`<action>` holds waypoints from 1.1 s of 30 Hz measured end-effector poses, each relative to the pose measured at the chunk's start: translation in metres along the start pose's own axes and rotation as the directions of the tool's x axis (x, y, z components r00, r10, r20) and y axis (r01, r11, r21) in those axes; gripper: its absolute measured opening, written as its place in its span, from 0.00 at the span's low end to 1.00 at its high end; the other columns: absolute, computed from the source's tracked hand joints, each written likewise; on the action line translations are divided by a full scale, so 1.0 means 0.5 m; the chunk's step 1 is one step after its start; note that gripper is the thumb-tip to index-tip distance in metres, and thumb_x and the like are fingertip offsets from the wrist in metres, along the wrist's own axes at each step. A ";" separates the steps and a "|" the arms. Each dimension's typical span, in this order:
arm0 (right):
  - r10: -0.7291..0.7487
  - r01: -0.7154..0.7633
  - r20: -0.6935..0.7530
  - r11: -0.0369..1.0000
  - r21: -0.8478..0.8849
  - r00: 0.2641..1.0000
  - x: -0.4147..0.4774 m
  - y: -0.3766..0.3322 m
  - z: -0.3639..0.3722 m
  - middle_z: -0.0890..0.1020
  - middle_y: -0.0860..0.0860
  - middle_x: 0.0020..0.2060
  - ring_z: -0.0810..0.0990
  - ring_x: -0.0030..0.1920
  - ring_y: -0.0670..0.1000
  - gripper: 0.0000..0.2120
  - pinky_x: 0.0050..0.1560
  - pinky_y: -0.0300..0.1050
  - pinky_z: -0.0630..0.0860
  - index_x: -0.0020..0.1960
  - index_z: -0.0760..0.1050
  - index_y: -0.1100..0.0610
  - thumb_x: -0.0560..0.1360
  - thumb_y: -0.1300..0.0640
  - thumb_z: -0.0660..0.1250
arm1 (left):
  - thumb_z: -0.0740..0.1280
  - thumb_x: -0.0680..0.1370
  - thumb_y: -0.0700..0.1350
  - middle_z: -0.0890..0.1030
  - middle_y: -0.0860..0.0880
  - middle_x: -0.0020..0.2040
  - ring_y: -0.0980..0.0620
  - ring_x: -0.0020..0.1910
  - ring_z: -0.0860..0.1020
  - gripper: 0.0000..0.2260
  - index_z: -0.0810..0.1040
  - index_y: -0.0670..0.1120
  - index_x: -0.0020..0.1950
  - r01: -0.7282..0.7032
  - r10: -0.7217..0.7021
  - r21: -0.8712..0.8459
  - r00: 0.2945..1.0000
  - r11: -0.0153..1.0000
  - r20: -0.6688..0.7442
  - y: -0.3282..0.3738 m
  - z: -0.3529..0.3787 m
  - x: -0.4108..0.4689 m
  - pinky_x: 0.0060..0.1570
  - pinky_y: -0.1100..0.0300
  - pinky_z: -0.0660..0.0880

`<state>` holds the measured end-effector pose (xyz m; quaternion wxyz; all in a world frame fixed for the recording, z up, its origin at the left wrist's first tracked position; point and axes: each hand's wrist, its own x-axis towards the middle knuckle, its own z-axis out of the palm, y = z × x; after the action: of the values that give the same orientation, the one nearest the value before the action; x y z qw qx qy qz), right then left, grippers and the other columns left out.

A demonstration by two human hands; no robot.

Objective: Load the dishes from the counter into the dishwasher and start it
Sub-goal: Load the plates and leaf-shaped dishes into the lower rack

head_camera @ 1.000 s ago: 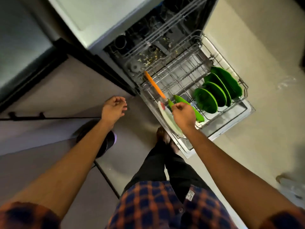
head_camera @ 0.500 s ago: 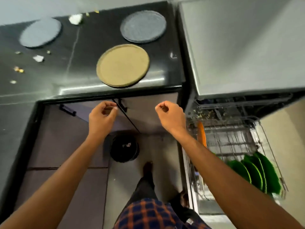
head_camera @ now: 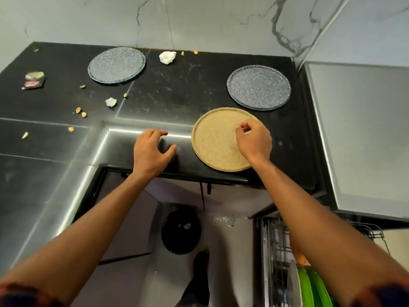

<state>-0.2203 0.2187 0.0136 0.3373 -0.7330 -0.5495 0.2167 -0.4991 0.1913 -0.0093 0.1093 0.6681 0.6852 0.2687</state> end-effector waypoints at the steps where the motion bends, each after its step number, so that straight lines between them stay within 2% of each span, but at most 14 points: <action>1: 0.000 -0.001 -0.018 0.999 -0.039 1.000 0.025 -0.002 0.008 0.80 0.44 0.49 0.78 0.52 0.49 0.04 0.44 0.43 0.69 0.48 0.80 0.47 0.76 0.49 0.68 | 0.68 0.72 0.58 0.79 0.48 0.59 0.45 0.63 0.74 0.23 0.79 0.46 0.62 -0.007 0.007 0.023 1.000 1.000 0.024 -0.007 0.010 0.030 0.64 0.48 0.69; 5: 0.054 -0.071 -0.072 0.962 -0.265 0.996 0.087 0.022 0.018 0.75 0.50 0.60 0.72 0.61 0.55 0.18 0.51 0.51 0.74 0.62 0.77 0.48 0.74 0.46 0.69 | 0.64 0.72 0.65 0.74 0.48 0.68 0.44 0.73 0.67 0.27 0.75 0.50 0.64 0.034 -0.045 0.098 0.993 0.995 0.112 -0.019 0.057 0.087 0.72 0.37 0.60; 7: 0.127 -0.147 -0.085 0.939 -0.310 0.988 0.106 0.040 0.020 0.74 0.52 0.62 0.72 0.63 0.57 0.23 0.57 0.55 0.74 0.66 0.76 0.49 0.73 0.42 0.70 | 0.64 0.74 0.64 0.70 0.49 0.71 0.45 0.76 0.62 0.24 0.73 0.52 0.65 0.040 -0.054 0.132 0.993 0.990 0.101 -0.016 0.076 0.085 0.76 0.38 0.53; 10: 0.165 -0.185 -0.089 0.933 -0.309 0.982 0.120 0.061 0.022 0.74 0.52 0.61 0.73 0.61 0.57 0.26 0.58 0.55 0.73 0.66 0.76 0.51 0.73 0.38 0.70 | 0.63 0.75 0.65 0.68 0.49 0.72 0.46 0.76 0.61 0.23 0.72 0.53 0.65 0.043 -0.056 0.152 0.995 0.987 0.077 -0.007 0.083 0.083 0.76 0.38 0.51; 19: 0.273 -0.278 -0.063 0.957 -0.080 0.960 0.142 0.069 0.016 0.78 0.46 0.52 0.79 0.52 0.50 0.21 0.53 0.52 0.79 0.55 0.79 0.44 0.66 0.38 0.77 | 0.61 0.75 0.65 0.66 0.49 0.73 0.46 0.76 0.59 0.23 0.70 0.54 0.65 0.044 -0.059 0.181 0.995 0.982 0.079 -0.014 0.085 0.090 0.76 0.37 0.50; 22: 0.320 -0.317 -0.045 0.946 0.068 0.946 0.137 0.069 0.007 0.81 0.47 0.50 0.81 0.48 0.48 0.16 0.52 0.52 0.81 0.51 0.79 0.44 0.67 0.43 0.78 | 0.62 0.75 0.65 0.66 0.49 0.73 0.46 0.77 0.59 0.23 0.70 0.54 0.65 0.048 -0.061 0.164 0.995 0.985 0.079 -0.012 0.083 0.093 0.76 0.37 0.49; 25: 0.375 -0.347 -0.023 0.878 0.330 0.927 0.117 0.065 -0.017 0.84 0.48 0.46 0.83 0.46 0.47 0.10 0.52 0.48 0.83 0.52 0.81 0.52 0.72 0.54 0.77 | 0.64 0.75 0.63 0.67 0.49 0.73 0.46 0.77 0.60 0.22 0.72 0.53 0.65 0.049 -0.058 0.118 0.995 0.992 0.076 -0.011 0.082 0.091 0.76 0.38 0.47; 28: 0.403 -0.367 0.070 0.733 0.573 0.913 0.075 0.046 -0.052 0.85 0.50 0.45 0.85 0.45 0.46 0.12 0.47 0.40 0.82 0.58 0.80 0.59 0.76 0.60 0.74 | 0.66 0.76 0.61 0.73 0.49 0.67 0.46 0.72 0.68 0.20 0.77 0.52 0.62 0.046 -0.050 0.060 0.997 0.997 0.061 -0.016 0.076 0.092 0.75 0.37 0.52; 30: 0.392 -0.353 0.088 0.679 0.644 0.916 0.040 0.042 -0.069 0.86 0.51 0.45 0.85 0.45 0.46 0.12 0.49 0.43 0.83 0.59 0.80 0.60 0.76 0.61 0.74 | 0.65 0.76 0.59 0.79 0.50 0.59 0.47 0.62 0.76 0.19 0.79 0.50 0.61 0.032 -0.030 -0.054 0.999 0.998 0.025 -0.011 0.066 0.082 0.71 0.38 0.64; 32: 0.377 -0.328 0.079 0.659 0.677 0.923 -0.005 0.048 -0.089 0.86 0.53 0.47 0.85 0.48 0.48 0.12 0.55 0.47 0.82 0.58 0.80 0.60 0.76 0.61 0.74 | 0.66 0.78 0.55 0.82 0.49 0.55 0.51 0.54 0.80 0.16 0.79 0.48 0.61 0.046 -0.050 -0.284 0.999 0.958 -0.004 0.018 0.051 0.044 0.62 0.53 0.75; 33: 0.361 -0.311 0.073 0.662 0.682 0.930 -0.032 0.052 -0.102 0.86 0.54 0.49 0.85 0.50 0.49 0.12 0.57 0.48 0.82 0.58 0.80 0.60 0.76 0.61 0.74 | 0.67 0.79 0.52 0.82 0.49 0.54 0.54 0.52 0.81 0.14 0.79 0.46 0.62 0.061 -0.062 -0.388 0.998 0.920 0.010 0.041 0.046 0.015 0.56 0.61 0.77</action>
<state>-0.1728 0.1860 0.0286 0.5556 -0.6525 -0.2740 0.4364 -0.4705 0.2029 -0.0164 0.2470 0.6112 0.6390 0.3965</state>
